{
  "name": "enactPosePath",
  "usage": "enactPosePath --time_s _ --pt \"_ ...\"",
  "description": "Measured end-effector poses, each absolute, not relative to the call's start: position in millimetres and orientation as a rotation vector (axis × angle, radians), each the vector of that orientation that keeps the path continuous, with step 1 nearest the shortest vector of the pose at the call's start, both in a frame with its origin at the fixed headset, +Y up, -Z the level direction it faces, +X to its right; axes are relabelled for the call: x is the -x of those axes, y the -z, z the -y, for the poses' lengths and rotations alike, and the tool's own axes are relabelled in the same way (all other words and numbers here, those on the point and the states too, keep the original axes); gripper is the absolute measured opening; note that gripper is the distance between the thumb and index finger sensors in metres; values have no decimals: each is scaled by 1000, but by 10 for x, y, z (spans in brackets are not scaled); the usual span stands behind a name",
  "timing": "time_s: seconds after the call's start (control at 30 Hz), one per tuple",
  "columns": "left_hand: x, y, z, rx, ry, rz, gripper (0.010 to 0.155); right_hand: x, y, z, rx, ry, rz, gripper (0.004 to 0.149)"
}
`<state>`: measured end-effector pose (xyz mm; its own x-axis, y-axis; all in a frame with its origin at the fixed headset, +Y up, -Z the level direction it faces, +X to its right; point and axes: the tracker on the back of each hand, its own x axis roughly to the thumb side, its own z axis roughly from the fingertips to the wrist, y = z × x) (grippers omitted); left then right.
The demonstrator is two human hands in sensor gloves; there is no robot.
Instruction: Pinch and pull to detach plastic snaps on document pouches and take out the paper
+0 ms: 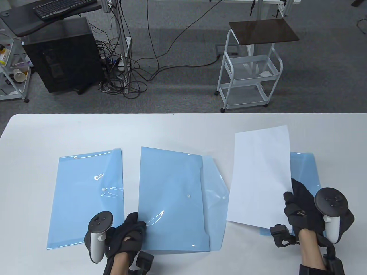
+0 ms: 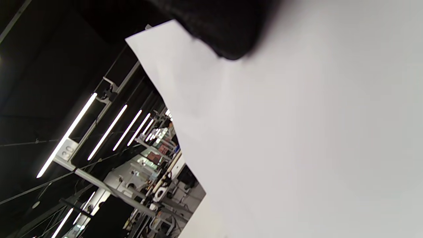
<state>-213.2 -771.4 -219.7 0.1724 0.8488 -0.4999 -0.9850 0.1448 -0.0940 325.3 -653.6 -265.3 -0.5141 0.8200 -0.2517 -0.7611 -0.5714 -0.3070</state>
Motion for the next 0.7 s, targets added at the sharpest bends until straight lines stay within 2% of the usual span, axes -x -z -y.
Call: enactPosePath --time_s 0.13,0.3,0.7 --pt "2138 2194 7708 450 -1382 -362 48 -3465 2666 6515 533 -2169 228 49" --pt "2127 2189 7703 464 -1423 -349 48 -3519 2746 6643 549 -2184 170 48" --pt "2105 2188 7702 489 -1454 -307 48 -3017 3208 7128 508 -2243 8 48"
